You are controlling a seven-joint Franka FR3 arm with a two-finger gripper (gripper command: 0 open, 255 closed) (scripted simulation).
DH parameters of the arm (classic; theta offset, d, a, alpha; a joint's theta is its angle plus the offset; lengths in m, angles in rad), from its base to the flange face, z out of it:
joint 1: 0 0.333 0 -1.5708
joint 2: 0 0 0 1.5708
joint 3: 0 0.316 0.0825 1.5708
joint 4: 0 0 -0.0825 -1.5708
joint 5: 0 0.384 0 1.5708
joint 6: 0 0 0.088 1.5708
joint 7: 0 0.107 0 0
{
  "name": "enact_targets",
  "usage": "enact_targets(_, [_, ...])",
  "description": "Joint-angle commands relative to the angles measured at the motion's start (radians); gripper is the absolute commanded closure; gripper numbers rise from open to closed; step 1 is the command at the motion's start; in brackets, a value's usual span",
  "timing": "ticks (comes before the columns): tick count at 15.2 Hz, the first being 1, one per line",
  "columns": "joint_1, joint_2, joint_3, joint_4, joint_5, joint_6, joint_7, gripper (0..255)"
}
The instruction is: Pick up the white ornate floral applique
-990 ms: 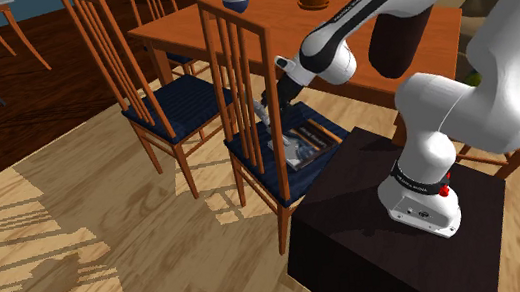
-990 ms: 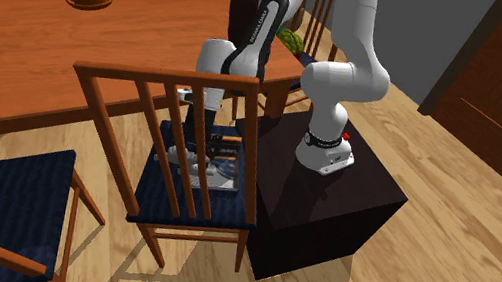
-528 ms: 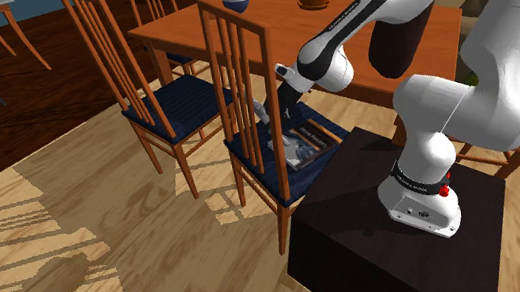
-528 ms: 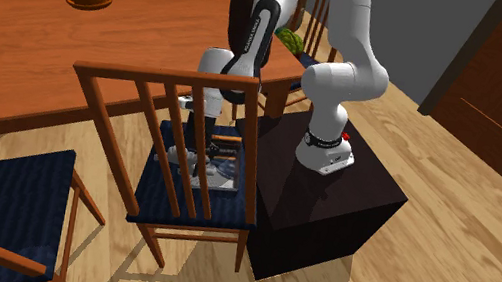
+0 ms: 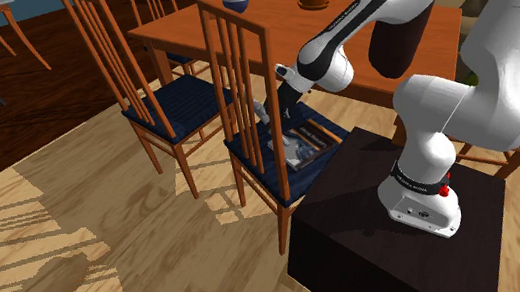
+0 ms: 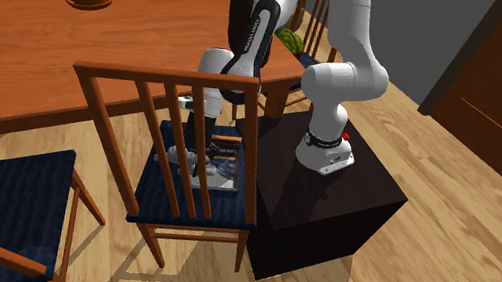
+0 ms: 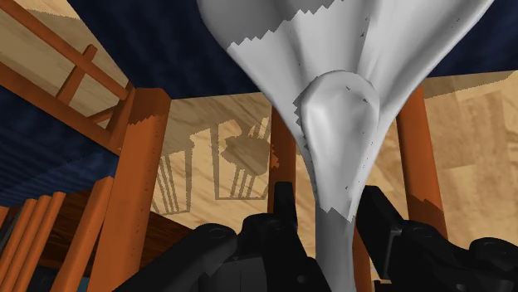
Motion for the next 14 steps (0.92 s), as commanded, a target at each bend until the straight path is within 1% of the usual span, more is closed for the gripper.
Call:
enact_targets(1, [-0.026,0.006,0.029,-0.001,0.000,-0.014,0.010,255])
enact_targets(9, [-0.228,0.027,0.252,0.002,-0.013,-0.129,0.092,255])
enact_targets(14, [-0.342,0.021,0.377,0.012,-0.033,-0.201,0.150,255])
